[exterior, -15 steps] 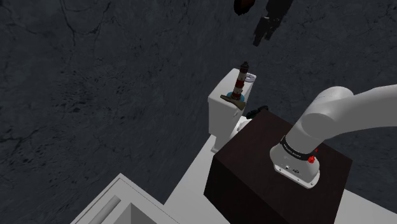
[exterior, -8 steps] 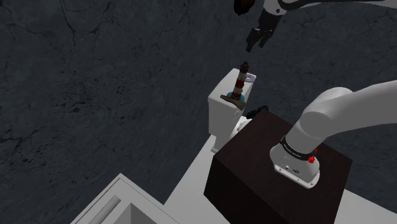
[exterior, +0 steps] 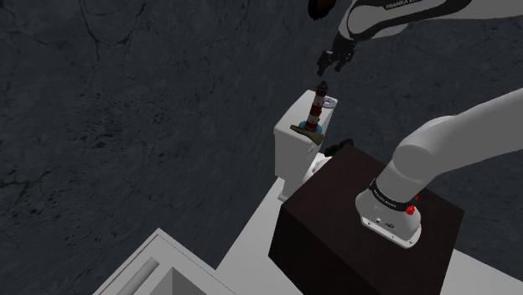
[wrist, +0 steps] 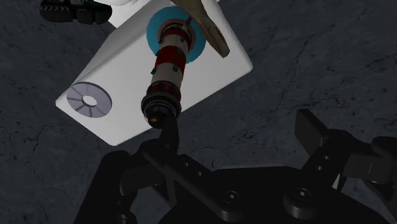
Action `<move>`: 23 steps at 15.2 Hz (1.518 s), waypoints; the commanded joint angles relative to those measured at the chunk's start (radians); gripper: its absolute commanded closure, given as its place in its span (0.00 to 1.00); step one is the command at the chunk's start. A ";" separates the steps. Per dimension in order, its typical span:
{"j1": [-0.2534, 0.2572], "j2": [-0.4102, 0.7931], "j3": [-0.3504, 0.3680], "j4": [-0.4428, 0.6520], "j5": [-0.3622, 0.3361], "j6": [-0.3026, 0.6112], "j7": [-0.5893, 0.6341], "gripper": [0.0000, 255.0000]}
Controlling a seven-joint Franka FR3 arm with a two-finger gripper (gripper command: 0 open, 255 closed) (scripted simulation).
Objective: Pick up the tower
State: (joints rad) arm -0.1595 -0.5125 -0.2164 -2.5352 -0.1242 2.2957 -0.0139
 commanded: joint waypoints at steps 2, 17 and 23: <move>-0.019 0.088 -0.032 -0.005 0.002 0.125 0.013 0.00; -0.015 0.443 -0.145 0.032 0.161 0.511 -0.055 0.00; -0.011 0.462 -0.147 0.027 0.181 0.534 -0.071 1.00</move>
State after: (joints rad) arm -0.1705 -0.0518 -0.3632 -2.5076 0.0567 2.8292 -0.0845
